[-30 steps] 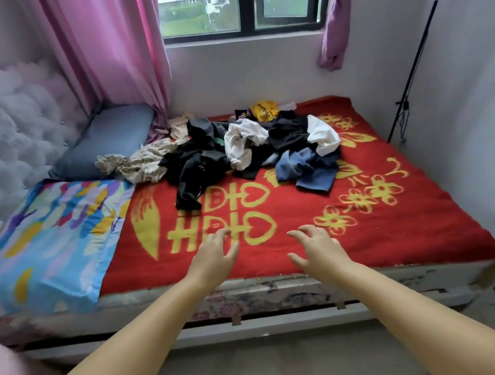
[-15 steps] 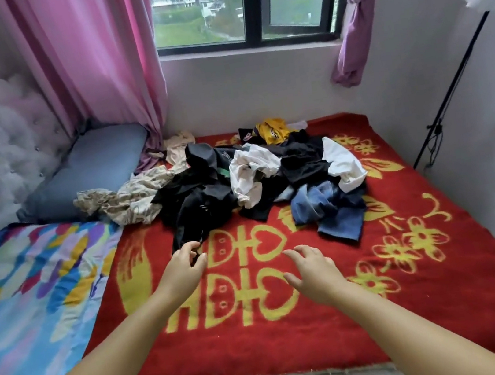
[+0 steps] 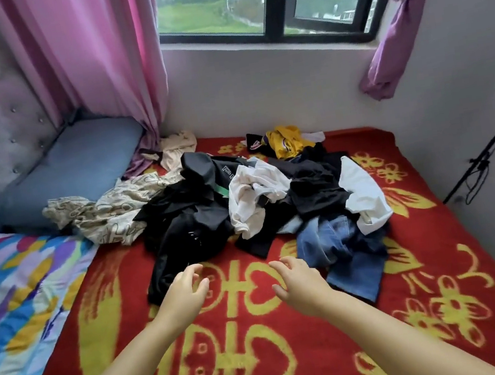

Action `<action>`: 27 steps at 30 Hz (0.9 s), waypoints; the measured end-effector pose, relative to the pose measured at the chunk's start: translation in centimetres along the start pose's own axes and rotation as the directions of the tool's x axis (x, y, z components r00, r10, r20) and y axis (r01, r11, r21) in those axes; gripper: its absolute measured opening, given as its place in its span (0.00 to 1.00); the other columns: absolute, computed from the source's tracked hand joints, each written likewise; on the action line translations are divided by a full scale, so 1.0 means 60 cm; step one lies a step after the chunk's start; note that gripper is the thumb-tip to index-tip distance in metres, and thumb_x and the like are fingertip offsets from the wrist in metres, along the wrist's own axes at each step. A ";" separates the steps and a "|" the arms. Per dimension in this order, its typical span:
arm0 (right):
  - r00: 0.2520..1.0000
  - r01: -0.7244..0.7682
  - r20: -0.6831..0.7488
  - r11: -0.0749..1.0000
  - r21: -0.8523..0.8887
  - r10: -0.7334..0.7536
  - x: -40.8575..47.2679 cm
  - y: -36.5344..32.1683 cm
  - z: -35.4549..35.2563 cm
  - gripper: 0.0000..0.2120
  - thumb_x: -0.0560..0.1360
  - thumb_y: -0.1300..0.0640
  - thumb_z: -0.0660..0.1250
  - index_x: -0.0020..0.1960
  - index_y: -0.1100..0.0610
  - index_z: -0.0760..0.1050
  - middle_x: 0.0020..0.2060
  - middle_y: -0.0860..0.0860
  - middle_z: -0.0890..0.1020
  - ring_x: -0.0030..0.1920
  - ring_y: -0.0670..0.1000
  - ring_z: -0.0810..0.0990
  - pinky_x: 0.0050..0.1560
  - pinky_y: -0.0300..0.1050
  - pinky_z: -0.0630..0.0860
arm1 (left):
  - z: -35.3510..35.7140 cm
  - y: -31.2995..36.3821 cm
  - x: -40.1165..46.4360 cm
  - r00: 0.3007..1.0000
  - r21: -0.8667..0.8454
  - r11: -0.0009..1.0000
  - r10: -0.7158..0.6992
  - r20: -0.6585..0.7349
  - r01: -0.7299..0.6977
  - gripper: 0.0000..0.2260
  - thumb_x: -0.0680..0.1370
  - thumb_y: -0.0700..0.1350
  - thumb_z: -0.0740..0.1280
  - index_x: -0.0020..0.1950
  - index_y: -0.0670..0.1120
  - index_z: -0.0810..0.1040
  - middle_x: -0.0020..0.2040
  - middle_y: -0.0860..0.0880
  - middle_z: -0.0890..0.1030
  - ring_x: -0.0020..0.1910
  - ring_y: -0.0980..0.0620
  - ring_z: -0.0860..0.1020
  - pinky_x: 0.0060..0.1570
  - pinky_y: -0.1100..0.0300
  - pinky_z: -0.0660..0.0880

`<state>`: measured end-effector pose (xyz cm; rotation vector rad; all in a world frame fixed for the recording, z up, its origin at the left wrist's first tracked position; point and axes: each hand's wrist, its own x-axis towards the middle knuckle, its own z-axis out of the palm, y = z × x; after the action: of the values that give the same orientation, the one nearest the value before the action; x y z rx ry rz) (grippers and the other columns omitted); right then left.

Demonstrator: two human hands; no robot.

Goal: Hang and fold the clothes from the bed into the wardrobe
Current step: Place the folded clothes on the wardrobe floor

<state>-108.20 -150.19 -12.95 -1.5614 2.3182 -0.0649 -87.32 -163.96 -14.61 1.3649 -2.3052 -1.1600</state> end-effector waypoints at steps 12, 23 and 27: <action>0.977 0.113 0.183 0.993 -0.028 -0.106 0.300 -0.083 0.150 0.24 0.80 0.51 0.57 0.75 0.51 0.58 0.71 0.53 0.63 0.70 0.55 0.63 0.64 0.53 0.68 | 0.030 -0.203 0.166 0.984 0.090 0.981 -0.177 0.028 0.174 0.21 0.82 0.49 0.58 0.75 0.49 0.60 0.69 0.49 0.67 0.63 0.51 0.70 0.52 0.60 0.70; 0.959 0.064 0.274 0.996 0.063 -0.079 0.557 -0.209 0.358 0.32 0.78 0.60 0.58 0.78 0.49 0.49 0.76 0.52 0.55 0.70 0.59 0.64 0.65 0.52 0.69 | 0.116 -0.467 0.354 0.899 0.503 0.847 -0.344 0.272 0.172 0.31 0.77 0.54 0.66 0.75 0.50 0.55 0.78 0.44 0.42 0.77 0.44 0.43 0.69 0.44 0.60; 0.945 -0.105 0.327 0.947 0.305 -0.001 0.568 -0.237 0.412 0.29 0.80 0.53 0.58 0.78 0.52 0.50 0.73 0.55 0.60 0.68 0.57 0.68 0.62 0.54 0.72 | 0.118 -0.502 0.339 0.961 0.354 0.931 -0.174 0.217 0.089 0.14 0.77 0.46 0.64 0.62 0.46 0.72 0.62 0.48 0.70 0.64 0.46 0.70 0.52 0.53 0.72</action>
<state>-99.39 -182.91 -41.69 -1.2439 1.9756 -0.1505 -82.88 -184.65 -45.00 1.5953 -2.7309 -1.0515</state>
